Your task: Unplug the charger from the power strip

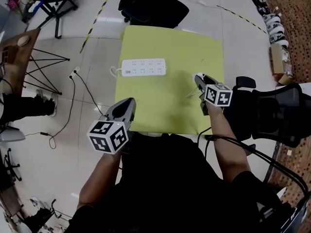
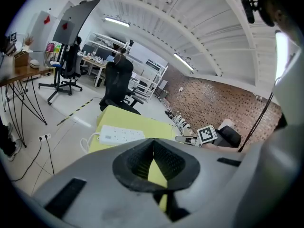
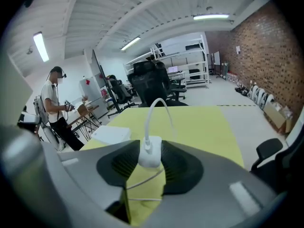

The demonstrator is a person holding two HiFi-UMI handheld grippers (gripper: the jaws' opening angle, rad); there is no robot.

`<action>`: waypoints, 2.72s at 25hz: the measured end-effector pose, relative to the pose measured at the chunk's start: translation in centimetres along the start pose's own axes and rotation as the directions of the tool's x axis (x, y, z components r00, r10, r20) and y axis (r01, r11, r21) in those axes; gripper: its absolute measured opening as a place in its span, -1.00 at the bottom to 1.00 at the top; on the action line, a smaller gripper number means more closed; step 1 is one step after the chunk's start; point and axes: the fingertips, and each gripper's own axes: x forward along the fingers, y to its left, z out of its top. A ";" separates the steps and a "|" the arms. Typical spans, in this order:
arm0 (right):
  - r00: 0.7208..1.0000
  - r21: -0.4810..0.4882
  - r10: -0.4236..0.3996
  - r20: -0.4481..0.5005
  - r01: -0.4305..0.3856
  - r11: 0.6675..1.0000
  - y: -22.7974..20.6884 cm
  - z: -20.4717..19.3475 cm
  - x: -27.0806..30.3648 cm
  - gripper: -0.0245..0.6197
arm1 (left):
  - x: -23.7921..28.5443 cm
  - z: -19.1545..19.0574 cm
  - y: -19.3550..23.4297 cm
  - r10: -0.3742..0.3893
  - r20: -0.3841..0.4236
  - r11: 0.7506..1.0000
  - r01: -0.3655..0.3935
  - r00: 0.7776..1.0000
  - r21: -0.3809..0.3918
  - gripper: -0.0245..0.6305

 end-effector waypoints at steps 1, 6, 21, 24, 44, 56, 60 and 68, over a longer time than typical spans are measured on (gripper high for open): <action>1.000 0.029 0.006 -0.001 -0.006 1.000 -1.3 -0.4 -0.2 -0.49 | 0.3 -0.1 -0.8 0.003 0.006 1.000 -0.003 1.000 0.001 -0.91; 0.996 0.237 0.080 -0.026 -0.072 0.969 -6.4 -3.1 -0.5 -0.49 | 1.4 -1.2 -4.3 0.022 0.027 1.000 -0.022 0.999 -0.013 -0.90; 0.981 0.559 0.186 0.062 -0.188 0.807 -11.5 -7.0 -0.4 -0.38 | 0.7 -4.1 -9.3 0.139 0.037 0.990 -0.139 0.990 -0.009 -0.90; 0.982 0.563 0.176 0.065 -0.182 0.806 -11.9 -7.2 -0.6 -0.31 | 0.3 -4.5 -9.7 0.152 0.037 0.988 -0.152 0.988 -0.004 -0.91; 0.987 0.539 0.152 0.050 -0.155 0.828 -5.8 -13.2 -10.2 -0.50 | -10.4 -10.9 -11.2 0.191 0.119 0.981 -0.187 0.974 -0.051 -0.91; 0.869 0.174 0.476 0.135 -0.494 0.852 12.3 -15.0 -24.9 -0.92 | -15.9 -19.6 -15.2 0.131 0.141 0.988 -0.118 0.981 -0.098 -0.91; 0.823 0.203 0.555 0.121 -0.568 0.798 15.8 -16.1 -28.0 -0.92 | -15.4 -21.5 -17.1 0.092 0.117 0.993 -0.082 0.989 -0.088 -0.91; 0.742 0.246 0.640 0.197 -0.670 0.701 18.4 -14.3 -33.2 -0.92 | -14.4 -23.1 -22.0 0.031 0.084 0.999 -0.030 0.996 -0.020 -0.91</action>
